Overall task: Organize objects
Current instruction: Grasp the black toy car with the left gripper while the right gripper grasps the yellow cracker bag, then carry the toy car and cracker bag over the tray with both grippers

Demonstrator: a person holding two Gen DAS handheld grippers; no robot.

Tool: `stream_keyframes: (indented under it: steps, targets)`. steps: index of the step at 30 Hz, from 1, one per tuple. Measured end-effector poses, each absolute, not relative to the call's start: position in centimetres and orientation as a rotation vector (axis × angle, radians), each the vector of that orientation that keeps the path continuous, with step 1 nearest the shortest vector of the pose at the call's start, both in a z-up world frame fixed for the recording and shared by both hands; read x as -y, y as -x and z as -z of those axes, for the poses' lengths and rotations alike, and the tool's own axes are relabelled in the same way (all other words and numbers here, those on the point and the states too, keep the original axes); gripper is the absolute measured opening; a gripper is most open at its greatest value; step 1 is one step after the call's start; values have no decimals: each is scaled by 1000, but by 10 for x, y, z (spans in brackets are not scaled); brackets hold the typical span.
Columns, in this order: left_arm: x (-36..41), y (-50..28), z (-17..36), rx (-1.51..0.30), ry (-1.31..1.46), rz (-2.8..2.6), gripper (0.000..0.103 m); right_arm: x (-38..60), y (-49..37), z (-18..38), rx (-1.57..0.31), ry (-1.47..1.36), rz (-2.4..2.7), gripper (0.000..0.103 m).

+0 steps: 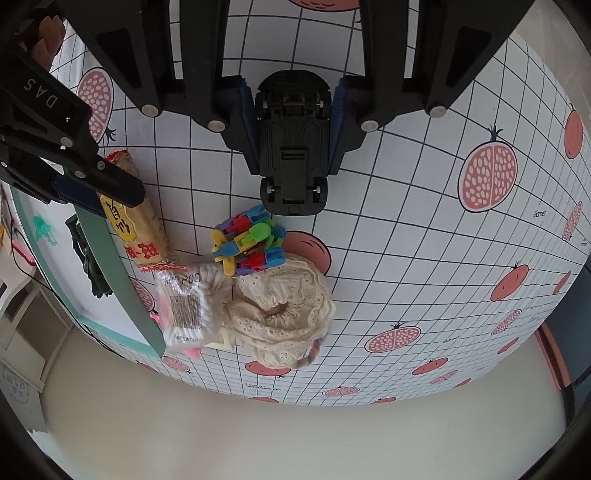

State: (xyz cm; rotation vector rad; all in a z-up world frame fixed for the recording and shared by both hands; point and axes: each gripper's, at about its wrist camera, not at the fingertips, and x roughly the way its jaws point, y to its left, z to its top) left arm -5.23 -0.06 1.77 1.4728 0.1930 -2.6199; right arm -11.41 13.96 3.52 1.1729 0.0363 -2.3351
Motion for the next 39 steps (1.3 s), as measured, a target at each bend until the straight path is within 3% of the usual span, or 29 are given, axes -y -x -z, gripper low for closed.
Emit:
stream_keyframes:
  steps: [11, 20, 39]
  targets:
    - [-3, 48, -51, -159, -1367, 2652, 35, -163, 99, -76, 88, -930, 2434, 40]
    - [-25, 57, -71, -120, -1323, 2701, 35, -198, 105, -84, 105, -933, 2563, 40]
    - [-167, 99, -112, 149, -1346, 3019, 35, -345, 109, -94, 350, -986, 2845, 40]
